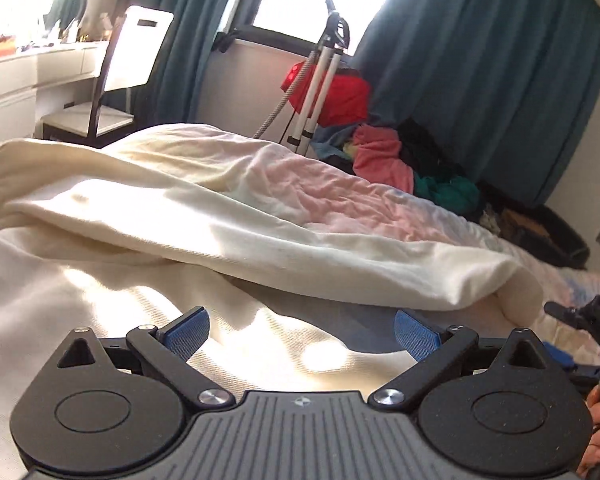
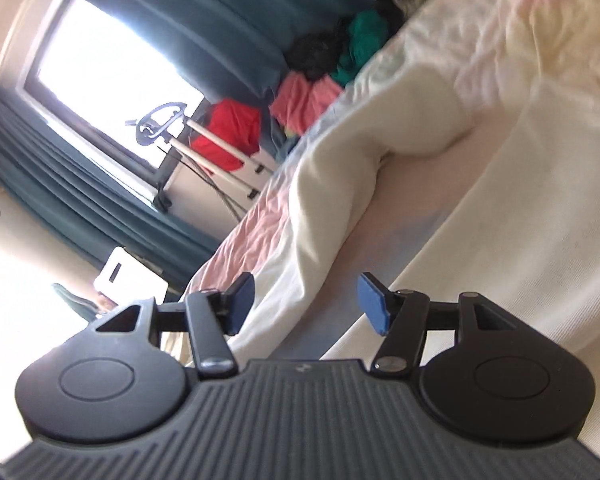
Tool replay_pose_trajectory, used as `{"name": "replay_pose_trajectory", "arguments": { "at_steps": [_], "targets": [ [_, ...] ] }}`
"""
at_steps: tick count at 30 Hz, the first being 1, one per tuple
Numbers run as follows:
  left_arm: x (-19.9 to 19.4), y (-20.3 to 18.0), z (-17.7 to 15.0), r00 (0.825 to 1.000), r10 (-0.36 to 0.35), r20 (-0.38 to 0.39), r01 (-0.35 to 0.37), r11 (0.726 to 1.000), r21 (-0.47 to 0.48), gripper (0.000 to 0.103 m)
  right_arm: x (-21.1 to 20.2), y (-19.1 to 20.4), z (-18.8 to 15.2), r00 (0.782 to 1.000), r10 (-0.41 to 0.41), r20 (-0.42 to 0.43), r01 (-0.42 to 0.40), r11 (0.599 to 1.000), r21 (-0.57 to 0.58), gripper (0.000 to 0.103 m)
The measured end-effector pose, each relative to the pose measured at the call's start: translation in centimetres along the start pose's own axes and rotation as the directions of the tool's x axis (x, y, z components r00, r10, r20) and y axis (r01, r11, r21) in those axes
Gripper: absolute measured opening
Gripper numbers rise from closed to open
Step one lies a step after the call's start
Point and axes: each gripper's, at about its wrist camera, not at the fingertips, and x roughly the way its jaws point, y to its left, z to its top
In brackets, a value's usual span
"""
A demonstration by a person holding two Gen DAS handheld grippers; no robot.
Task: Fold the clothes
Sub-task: 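Lay the cuff down on the bed and open the left gripper, then grasp the cream sweatpants' leg edge with the right gripper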
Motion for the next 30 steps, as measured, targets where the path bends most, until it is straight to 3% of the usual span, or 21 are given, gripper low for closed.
{"name": "replay_pose_trajectory", "arguments": {
  "at_steps": [3,8,12,16,20,25,27,28,30],
  "targets": [
    [0.5,1.4,-0.5,1.000,0.003,0.021,-0.002,1.000,-0.024,0.100,1.8,0.7,1.6,0.999,-0.040,-0.008,0.039,0.999,-0.016,0.061],
    [2.8,2.7,-0.4,1.000,0.012,0.022,-0.012,1.000,-0.010,0.100,6.4,-2.2,4.8,0.975,-0.223,0.000,0.223,0.972,0.078,0.060],
    [5.0,3.8,0.1,1.000,-0.010,0.007,0.010,0.998,-0.070,0.100,9.5,-6.7,5.8,0.979,-0.196,0.052,0.175,0.947,0.270,0.060],
    [7.1,4.4,-0.2,1.000,-0.018,-0.002,0.018,0.995,-0.102,0.100,12.2,-8.7,8.1,0.972,-0.185,0.143,0.130,0.935,0.330,0.061],
    [8.4,4.6,-0.3,1.000,-0.027,-0.007,0.026,0.993,-0.116,0.100,14.1,-10.6,9.8,0.959,-0.174,0.222,0.055,0.887,0.458,0.061],
    [8.9,4.3,-0.5,1.000,-0.017,-0.004,0.016,0.996,-0.088,0.100,15.9,-10.4,12.1,0.930,-0.274,0.245,0.127,0.866,0.484,0.060],
    [8.8,4.0,-0.6,1.000,-0.010,-0.004,0.010,0.998,-0.066,0.100,16.5,-9.6,13.1,0.927,-0.285,0.243,0.159,0.887,0.434,0.054],
    [8.9,3.8,-0.6,1.000,-0.006,-0.005,0.006,0.998,-0.059,0.100,16.6,-9.0,13.5,0.930,-0.280,0.239,0.168,0.900,0.402,0.041],
    [8.9,3.6,-0.5,1.000,-0.005,-0.007,0.005,0.998,-0.062,0.100,16.4,-7.8,13.9,0.937,-0.258,0.236,0.163,0.919,0.359,0.025]
  ]
}}
